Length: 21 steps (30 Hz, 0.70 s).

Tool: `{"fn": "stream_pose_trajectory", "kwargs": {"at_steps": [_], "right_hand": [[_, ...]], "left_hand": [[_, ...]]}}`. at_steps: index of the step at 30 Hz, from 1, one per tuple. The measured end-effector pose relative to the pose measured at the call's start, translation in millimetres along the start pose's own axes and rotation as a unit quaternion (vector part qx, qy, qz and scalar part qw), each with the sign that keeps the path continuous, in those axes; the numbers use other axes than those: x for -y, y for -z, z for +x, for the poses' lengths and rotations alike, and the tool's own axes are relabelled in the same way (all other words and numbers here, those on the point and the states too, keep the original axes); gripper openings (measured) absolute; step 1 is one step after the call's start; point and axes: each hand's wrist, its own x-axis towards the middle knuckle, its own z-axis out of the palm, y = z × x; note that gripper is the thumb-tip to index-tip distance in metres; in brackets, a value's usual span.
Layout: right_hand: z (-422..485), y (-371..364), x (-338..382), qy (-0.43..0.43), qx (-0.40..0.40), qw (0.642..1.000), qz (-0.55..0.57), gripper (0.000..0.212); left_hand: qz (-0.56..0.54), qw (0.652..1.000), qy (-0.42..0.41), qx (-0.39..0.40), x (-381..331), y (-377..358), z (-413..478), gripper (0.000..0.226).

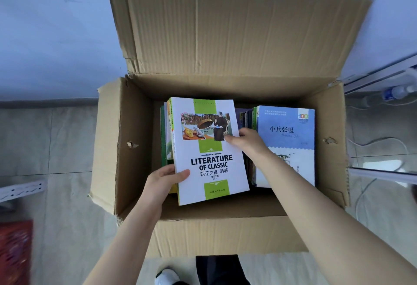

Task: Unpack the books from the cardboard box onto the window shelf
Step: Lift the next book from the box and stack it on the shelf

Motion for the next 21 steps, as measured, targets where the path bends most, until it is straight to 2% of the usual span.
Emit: {"fn": "stream_pose_trajectory", "kwargs": {"at_steps": [3,7,8,11,14,21], "right_hand": [[-19,15,6,-0.029,0.032,0.998,0.043,0.038],[-62,34,18,-0.049,0.067,0.995,0.062,0.081],[-75,38,24,-0.037,0.073,0.995,0.064,0.084],[-129,41,53,0.017,0.095,0.994,0.047,0.053],[-196,29,102,0.096,0.119,0.988,0.01,0.019],[-401,-61,253,0.292,0.175,0.938,-0.072,0.03]], "left_hand": [[0.007,0.999,-0.013,0.042,-5,4,-20,0.023],[0.005,0.995,-0.053,0.089,-6,13,-64,0.026],[0.003,0.993,-0.07,0.094,-7,17,-78,0.027],[-0.006,0.988,-0.12,0.094,-10,39,-131,0.032],[-0.029,0.982,-0.174,0.06,-15,73,-200,0.034],[-0.111,0.948,-0.285,-0.083,-4,191,-405,0.027]]}}
